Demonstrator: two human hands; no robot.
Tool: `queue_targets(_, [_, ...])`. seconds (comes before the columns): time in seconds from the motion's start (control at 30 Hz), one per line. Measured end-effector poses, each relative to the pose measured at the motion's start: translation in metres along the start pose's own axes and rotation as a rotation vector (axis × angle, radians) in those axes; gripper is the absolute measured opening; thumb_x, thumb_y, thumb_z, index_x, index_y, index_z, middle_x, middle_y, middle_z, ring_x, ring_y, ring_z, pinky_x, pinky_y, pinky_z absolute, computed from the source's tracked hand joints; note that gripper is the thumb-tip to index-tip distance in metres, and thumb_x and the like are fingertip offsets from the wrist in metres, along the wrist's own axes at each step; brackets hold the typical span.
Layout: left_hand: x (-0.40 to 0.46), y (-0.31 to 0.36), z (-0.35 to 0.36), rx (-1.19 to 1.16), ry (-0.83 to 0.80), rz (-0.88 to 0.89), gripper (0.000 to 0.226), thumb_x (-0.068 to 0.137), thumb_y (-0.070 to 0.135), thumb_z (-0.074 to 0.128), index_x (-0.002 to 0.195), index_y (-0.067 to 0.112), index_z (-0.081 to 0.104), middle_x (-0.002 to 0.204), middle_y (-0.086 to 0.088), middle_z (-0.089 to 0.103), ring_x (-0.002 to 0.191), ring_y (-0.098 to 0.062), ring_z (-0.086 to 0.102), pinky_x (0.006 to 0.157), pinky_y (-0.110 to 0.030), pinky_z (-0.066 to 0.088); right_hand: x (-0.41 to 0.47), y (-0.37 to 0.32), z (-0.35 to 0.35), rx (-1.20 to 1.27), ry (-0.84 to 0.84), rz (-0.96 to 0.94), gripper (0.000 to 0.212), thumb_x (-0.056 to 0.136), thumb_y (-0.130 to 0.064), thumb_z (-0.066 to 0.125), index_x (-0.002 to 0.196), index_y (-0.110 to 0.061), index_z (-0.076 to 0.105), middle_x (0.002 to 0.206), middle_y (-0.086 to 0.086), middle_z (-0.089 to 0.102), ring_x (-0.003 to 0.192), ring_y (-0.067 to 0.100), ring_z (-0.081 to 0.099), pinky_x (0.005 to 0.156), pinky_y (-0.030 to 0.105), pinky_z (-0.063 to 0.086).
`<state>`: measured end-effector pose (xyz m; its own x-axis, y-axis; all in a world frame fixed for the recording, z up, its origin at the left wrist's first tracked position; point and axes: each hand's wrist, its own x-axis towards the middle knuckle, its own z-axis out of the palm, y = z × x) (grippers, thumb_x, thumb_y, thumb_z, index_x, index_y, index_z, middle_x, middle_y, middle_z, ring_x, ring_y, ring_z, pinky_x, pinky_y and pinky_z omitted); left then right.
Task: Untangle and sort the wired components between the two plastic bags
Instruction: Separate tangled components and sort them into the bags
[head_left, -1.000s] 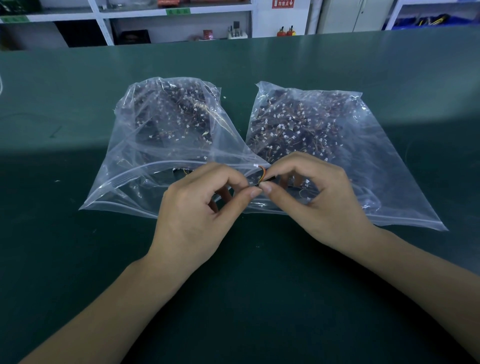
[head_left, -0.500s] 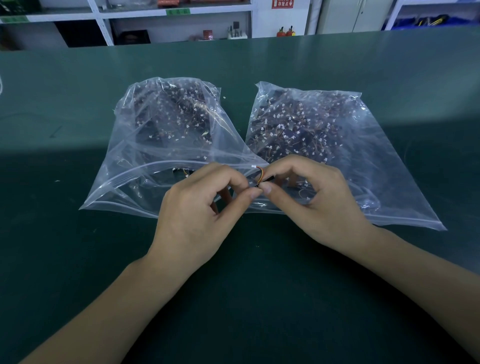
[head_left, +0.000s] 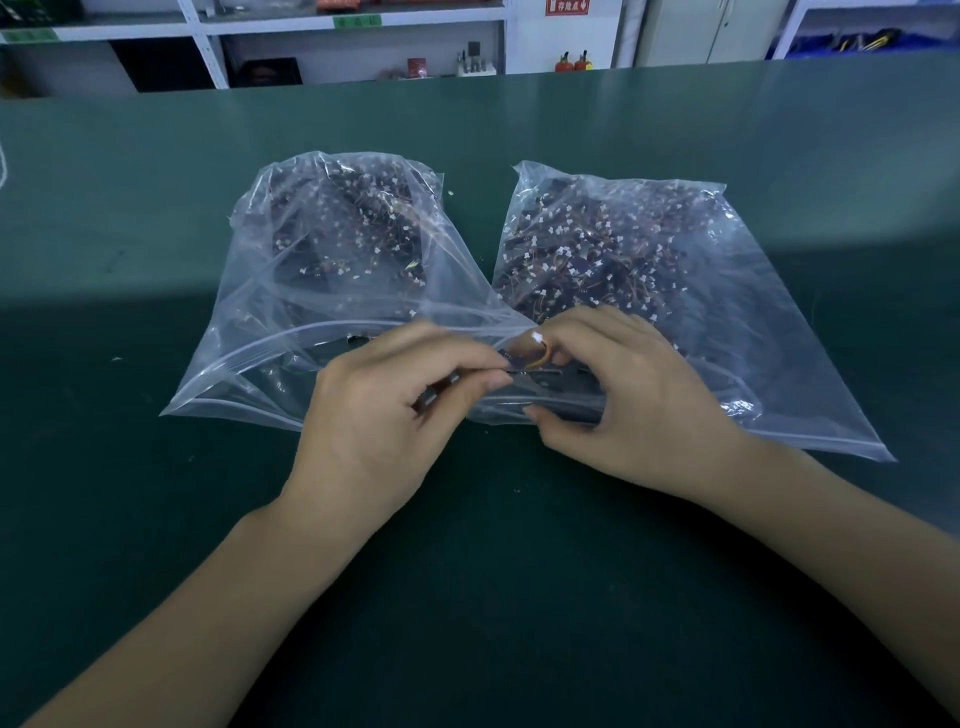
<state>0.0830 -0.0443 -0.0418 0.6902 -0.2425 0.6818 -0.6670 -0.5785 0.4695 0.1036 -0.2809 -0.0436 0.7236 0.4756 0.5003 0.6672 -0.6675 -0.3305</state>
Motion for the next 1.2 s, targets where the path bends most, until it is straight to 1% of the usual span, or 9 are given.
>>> queue_targets(0.13, [0.002,-0.007,-0.008,0.159,-0.134,0.119,0.011,0.103,0.028,0.073,0.104,0.023,0.082,0.097,0.012,0.069,0.079,-0.004,0.059,0.063,-0.032,0.052,0.001,0.002,-0.002,-0.001,0.070,0.000,0.037,0.083,-0.007,0.075,0.117,-0.021,0.072,0.102,-0.011,0.069,0.093,0.013,0.063,0.089,0.044,0.053])
queue_targets(0.27, [0.002,-0.006,-0.014,0.338,-0.250,0.159,0.013,0.105,0.037,0.068,0.104,0.032,0.080,0.090,0.016,0.063,0.078,0.001,0.047,0.056,-0.025,0.044,0.001,0.003,-0.003,0.033,0.128,0.018,0.032,0.088,0.004,0.072,0.113,-0.017,0.075,0.099,-0.009,0.072,0.089,-0.003,0.057,0.082,0.035,0.057])
queue_targets(0.43, [0.000,0.005,-0.009,0.392,-0.274,0.099,0.014,0.103,0.039,0.066,0.101,0.034,0.078,0.080,0.011,0.058,0.073,-0.011,0.060,0.054,-0.026,0.041,-0.001,-0.003,-0.001,0.037,0.143,0.000,0.032,0.086,0.005,0.073,0.109,-0.017,0.076,0.097,-0.016,0.068,0.086,-0.003,0.054,0.080,0.024,0.051])
queue_targets(0.53, [-0.003,0.012,-0.001,0.407,-0.311,0.039,0.015,0.098,0.042,0.064,0.096,0.034,0.076,0.077,0.011,0.056,0.070,-0.016,0.062,0.053,-0.033,0.049,-0.001,-0.003,-0.001,0.024,0.118,-0.031,0.026,0.088,0.000,0.073,0.108,-0.017,0.076,0.098,-0.018,0.067,0.087,0.001,0.057,0.084,0.024,0.049])
queue_targets(0.67, [-0.002,0.018,0.010,0.437,-0.251,0.023,0.008,0.094,0.037,0.073,0.089,0.032,0.076,0.071,0.012,0.062,0.062,-0.019,0.065,0.050,-0.034,0.050,0.000,-0.002,0.001,0.042,0.064,-0.065,0.018,0.092,-0.003,0.072,0.102,-0.017,0.077,0.100,-0.009,0.072,0.091,0.019,0.067,0.083,0.040,0.053])
queue_targets(0.83, [0.005,0.017,0.016,0.442,-0.105,-0.001,0.023,0.086,0.028,0.082,0.071,0.020,0.066,0.062,0.012,0.041,0.052,-0.020,0.057,0.044,-0.031,0.044,-0.001,-0.001,0.001,0.046,0.068,-0.053,0.018,0.090,-0.005,0.075,0.103,-0.017,0.076,0.101,-0.010,0.072,0.090,0.017,0.065,0.083,0.040,0.053])
queue_targets(0.93, [0.003,0.015,0.020,0.443,-0.138,-0.032,0.034,0.080,0.025,0.089,0.068,0.019,0.058,0.059,0.010,0.045,0.052,-0.022,0.056,0.044,-0.033,0.045,-0.001,-0.002,0.002,0.038,0.036,-0.042,0.017,0.090,-0.007,0.074,0.102,-0.018,0.076,0.100,-0.010,0.071,0.086,0.017,0.063,0.082,0.042,0.053])
queue_targets(1.13, [0.004,0.012,0.017,0.424,-0.194,-0.083,0.048,0.077,0.039,0.091,0.069,0.025,0.045,0.056,0.015,0.028,0.051,-0.013,0.042,0.048,-0.020,0.027,-0.001,-0.004,0.004,-0.024,0.010,0.009,0.016,0.090,-0.013,0.075,0.105,-0.019,0.075,0.093,-0.008,0.065,0.087,0.014,0.057,0.081,0.033,0.050])
queue_targets(1.2, [0.004,0.011,0.015,0.408,-0.185,-0.099,0.050,0.077,0.050,0.087,0.069,0.026,0.043,0.055,0.017,0.026,0.052,-0.009,0.038,0.049,-0.019,0.029,-0.001,-0.003,0.003,-0.043,0.006,0.039,0.017,0.090,-0.013,0.076,0.104,-0.022,0.076,0.091,-0.008,0.063,0.086,0.012,0.055,0.079,0.028,0.045])
